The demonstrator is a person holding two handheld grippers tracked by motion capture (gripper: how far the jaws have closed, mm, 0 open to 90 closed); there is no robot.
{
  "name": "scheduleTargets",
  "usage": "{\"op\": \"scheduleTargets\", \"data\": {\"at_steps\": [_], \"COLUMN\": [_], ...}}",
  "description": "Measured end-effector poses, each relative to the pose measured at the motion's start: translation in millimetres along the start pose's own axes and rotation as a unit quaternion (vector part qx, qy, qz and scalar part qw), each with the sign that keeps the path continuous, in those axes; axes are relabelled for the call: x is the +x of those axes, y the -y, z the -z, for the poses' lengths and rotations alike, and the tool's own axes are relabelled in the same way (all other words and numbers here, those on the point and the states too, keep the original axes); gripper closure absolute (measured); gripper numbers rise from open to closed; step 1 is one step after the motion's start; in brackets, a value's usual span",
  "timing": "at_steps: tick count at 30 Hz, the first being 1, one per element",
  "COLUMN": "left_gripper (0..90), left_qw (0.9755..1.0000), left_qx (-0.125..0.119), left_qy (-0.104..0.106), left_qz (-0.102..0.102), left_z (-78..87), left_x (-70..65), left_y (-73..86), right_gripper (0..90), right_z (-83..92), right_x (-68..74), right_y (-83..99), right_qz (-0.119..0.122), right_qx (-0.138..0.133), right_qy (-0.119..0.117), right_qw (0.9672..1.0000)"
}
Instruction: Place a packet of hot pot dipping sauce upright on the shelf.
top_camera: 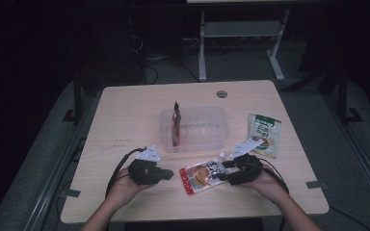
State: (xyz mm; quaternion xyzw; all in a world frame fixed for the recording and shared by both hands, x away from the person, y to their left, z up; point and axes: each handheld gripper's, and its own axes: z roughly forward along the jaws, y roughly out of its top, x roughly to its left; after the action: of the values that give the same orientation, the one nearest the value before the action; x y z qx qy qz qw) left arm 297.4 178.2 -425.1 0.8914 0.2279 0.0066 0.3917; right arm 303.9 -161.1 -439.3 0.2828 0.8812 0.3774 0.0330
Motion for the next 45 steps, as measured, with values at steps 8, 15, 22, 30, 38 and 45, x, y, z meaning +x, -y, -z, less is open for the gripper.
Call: {"op": "scheduleTargets", "data": {"at_steps": [8,15,22,30,38,45], "left_gripper": [89.8,89.8,89.8,89.7,89.8,90.0], "left_qw": [0.9997,0.9990,0.9990,0.9989,0.9987,0.9983], "left_qx": [0.004,0.014,0.019,0.026,0.033,0.044], "left_qy": [0.021,0.030,0.026,0.021,0.022,0.019], "left_qz": [-0.015,-0.029,-0.033,-0.035,-0.032,-0.032], "left_z": [-18.4,-41.2,-71.3,-89.8,-104.2,-109.7], "left_x": [-11.0,-15.0,-10.5,-10.0,-10.6,-8.3], "left_y": [-23.1,-39.5,-52.7,-55.9,-55.4,-54.1], "right_gripper": [36.4,34.9,33.1,32.7,32.7,32.3], "right_z": [17.6,23.5,24.8,23.8,22.4,16.0], "right_x": [-7.5,-14.0,-18.3,-18.9,-19.4,-18.6], "right_y": [14.2,20.5,19.6,19.7,20.0,20.3], "right_qz": [-0.019,-0.032,-0.034,-0.040,-0.040,-0.037], "right_qx": [-0.007,-0.004,-0.008,-0.004,0.002,0.010], "right_qy": [0.023,0.026,0.023,0.025,0.021,0.014], "right_qw": [0.9995,0.9992,0.9991,0.9989,0.9990,0.9992]}}
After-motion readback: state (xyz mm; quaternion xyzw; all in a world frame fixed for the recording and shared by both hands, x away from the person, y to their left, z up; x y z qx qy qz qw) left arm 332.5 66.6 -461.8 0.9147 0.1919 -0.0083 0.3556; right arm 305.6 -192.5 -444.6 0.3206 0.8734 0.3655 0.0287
